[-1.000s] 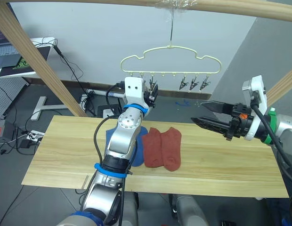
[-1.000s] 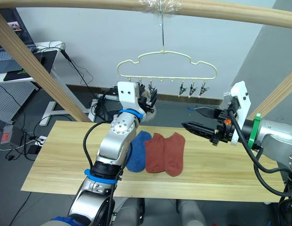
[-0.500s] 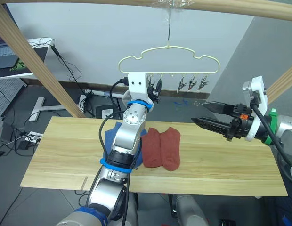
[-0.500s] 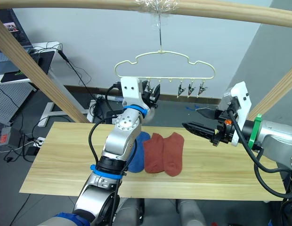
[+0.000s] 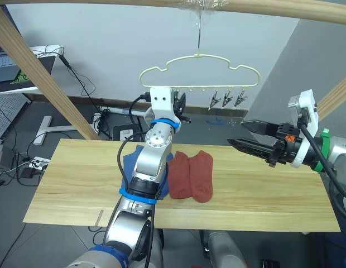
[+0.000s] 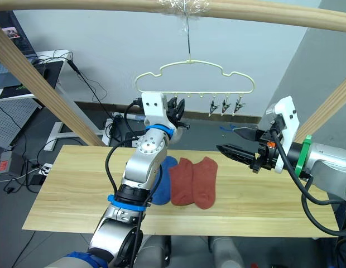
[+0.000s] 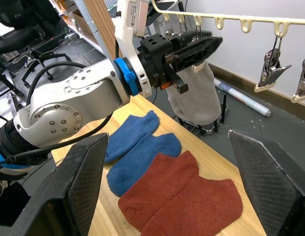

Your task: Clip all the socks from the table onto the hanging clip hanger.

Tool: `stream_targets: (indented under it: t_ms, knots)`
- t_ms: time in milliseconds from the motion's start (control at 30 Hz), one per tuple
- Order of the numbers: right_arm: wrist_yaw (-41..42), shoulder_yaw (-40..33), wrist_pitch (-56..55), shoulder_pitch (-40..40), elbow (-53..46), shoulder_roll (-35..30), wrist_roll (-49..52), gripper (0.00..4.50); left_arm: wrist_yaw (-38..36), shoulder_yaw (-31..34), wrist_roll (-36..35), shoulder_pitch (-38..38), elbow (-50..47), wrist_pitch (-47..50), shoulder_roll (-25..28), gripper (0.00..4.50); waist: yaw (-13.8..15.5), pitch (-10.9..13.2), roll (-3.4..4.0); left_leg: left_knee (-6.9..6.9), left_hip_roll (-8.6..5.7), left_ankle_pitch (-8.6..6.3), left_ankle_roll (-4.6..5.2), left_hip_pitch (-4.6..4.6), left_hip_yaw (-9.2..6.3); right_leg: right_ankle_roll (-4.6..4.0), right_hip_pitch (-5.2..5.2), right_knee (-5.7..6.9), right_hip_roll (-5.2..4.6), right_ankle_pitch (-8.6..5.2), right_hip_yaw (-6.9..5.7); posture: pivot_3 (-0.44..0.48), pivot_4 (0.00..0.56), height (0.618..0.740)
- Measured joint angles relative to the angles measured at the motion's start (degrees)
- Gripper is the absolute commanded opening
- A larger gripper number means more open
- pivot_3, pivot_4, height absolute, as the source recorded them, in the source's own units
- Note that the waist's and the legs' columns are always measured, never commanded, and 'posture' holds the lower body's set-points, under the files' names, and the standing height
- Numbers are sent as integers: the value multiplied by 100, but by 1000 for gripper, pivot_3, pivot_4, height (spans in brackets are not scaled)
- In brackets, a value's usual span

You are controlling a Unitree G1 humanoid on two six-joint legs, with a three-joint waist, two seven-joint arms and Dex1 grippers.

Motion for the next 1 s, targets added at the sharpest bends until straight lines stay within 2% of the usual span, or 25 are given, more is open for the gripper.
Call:
stream_targets:
  t_ms: [67,300,433,533,567,600,767,1000]
  knots:
    - [-4,2,0,0,0,-1,0,4083,0,4,0,-13,0,0,-15,118,0,0,0,0,0,0,0,0,0,0,0,0,0,0,0,-135,286,740]
    - [-19,44,-3,-13,2,0,3,4083,-103,122,-130,-17,-47,69,33,114,-3,2,-1,-2,0,0,0,0,0,1,-1,-1,0,0,0,-126,289,740]
    - [-191,335,8,-229,2,19,78,4083,-547,425,-702,-15,-469,583,143,114,-25,20,-2,-3,3,0,0,0,0,1,-2,0,3,0,1,-122,300,740]
    - [-504,887,127,-479,3,113,-47,4083,-843,731,-1269,-32,-783,1225,246,114,-36,26,-2,-5,5,0,0,0,-2,1,-3,0,5,-1,-1,-121,303,740]
    - [-614,1040,169,-532,8,183,-129,4254,-893,813,-1407,-37,-850,1393,279,114,-38,30,-1,-5,5,0,0,0,-2,1,-5,0,5,-1,0,-121,304,740]
    - [-849,1293,233,-620,62,384,-292,4453,-949,961,-1654,-62,-926,1682,328,114,-44,33,-3,-5,6,0,0,0,-2,1,-4,0,5,-1,0,-120,304,740]
    - [-1727,2059,477,-778,481,1279,-982,4479,-1024,1384,-2427,-353,-1155,2697,511,114,-54,58,-2,-5,6,0,0,-2,-2,1,-9,0,5,-1,0,-115,301,740]
    - [-2510,2615,802,-889,1173,2168,-2259,4479,-995,1595,-2929,-598,-1199,3408,632,114,-46,66,-1,-13,7,0,-1,-6,-3,2,-14,-4,5,-1,-2,-98,297,740]
